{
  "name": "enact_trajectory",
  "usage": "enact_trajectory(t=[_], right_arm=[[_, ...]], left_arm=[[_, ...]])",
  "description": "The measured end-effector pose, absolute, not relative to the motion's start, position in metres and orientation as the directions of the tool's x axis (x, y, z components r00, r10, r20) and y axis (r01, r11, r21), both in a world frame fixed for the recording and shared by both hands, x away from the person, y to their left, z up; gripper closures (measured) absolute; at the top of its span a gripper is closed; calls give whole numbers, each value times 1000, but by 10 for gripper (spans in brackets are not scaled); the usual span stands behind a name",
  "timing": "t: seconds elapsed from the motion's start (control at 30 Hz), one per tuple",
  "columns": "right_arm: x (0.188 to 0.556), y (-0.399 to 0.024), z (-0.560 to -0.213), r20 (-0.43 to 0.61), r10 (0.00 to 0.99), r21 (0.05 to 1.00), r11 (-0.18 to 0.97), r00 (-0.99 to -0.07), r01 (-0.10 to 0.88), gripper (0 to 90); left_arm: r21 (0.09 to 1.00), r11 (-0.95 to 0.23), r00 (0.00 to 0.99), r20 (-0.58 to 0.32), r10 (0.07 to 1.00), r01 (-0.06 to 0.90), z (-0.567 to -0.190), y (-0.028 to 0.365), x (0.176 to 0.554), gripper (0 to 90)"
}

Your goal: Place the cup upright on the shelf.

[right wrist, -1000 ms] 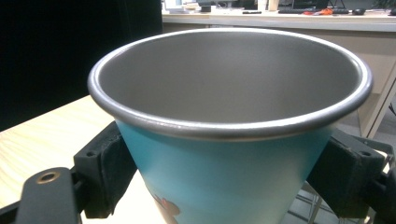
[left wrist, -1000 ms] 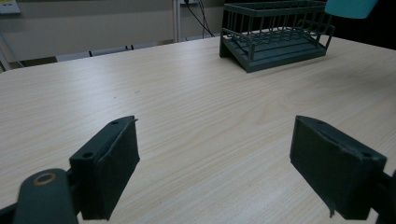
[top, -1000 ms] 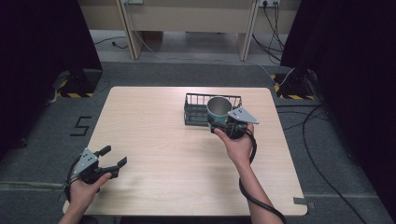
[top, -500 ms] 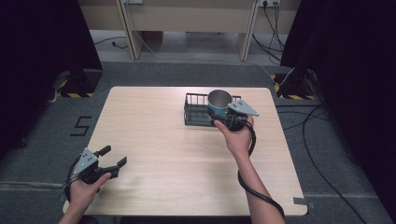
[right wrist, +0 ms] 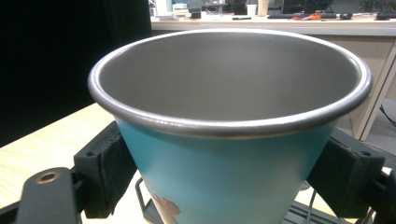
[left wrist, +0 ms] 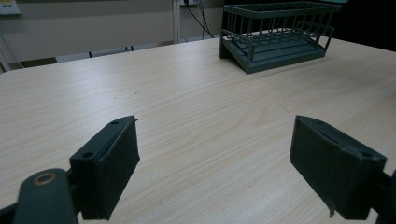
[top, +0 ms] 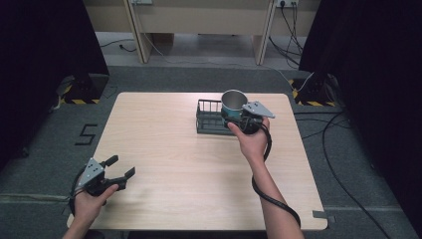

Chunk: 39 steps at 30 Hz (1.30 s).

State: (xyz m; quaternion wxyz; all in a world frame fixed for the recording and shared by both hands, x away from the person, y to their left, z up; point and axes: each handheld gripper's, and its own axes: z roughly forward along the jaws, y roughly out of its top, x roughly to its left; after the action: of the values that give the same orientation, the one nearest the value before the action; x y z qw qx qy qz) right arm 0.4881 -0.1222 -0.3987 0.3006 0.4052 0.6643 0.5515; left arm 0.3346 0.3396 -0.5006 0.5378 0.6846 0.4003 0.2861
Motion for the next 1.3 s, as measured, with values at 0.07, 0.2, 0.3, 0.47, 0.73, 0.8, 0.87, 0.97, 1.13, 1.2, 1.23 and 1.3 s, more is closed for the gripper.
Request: enact_trajectory(t=[0.07,0.2,0.3,0.47,0.73,0.8,0.87,0.97,1.13,1.2,1.23,1.3], right_arm=[[489,-123,-399,46,871,976,64,-489,207,174],[493,-124,-399,50,876,975,61,-479,212,174],[495,-124,-398,50,878,975,60,-477,213,175],[502,-123,-396,54,883,975,54,-467,214,175],[511,-121,-392,58,887,974,50,-457,220,174],[514,-120,-392,55,888,974,52,-457,220,175],[516,-119,-392,59,889,973,50,-453,225,175],[519,-118,-391,57,891,972,53,-449,228,175],[525,-116,-392,57,894,970,56,-444,238,175],[530,-116,-394,59,897,967,57,-438,247,175],[531,-115,-394,65,898,966,52,-436,252,175],[532,-115,-395,66,898,965,52,-435,255,174]], left_arm=[[966,-101,516,-38,856,240,-501,340,335,149],[966,-101,516,-38,855,238,-500,340,334,149],[966,-100,516,-39,856,239,-500,340,334,149],[966,-101,517,-38,855,238,-500,340,334,149],[966,-101,517,-38,855,237,-500,340,334,149],[966,-101,518,-38,855,237,-500,340,334,149],[966,-101,518,-38,855,237,-500,340,334,149],[966,-99,518,-39,855,237,-500,340,334,149],[967,-97,518,-41,855,236,-500,340,334,149],[967,-96,517,-41,855,235,-500,340,334,149],[967,-95,517,-41,855,235,-500,340,334,149],[967,-96,517,-41,855,235,-500,340,334,149]])
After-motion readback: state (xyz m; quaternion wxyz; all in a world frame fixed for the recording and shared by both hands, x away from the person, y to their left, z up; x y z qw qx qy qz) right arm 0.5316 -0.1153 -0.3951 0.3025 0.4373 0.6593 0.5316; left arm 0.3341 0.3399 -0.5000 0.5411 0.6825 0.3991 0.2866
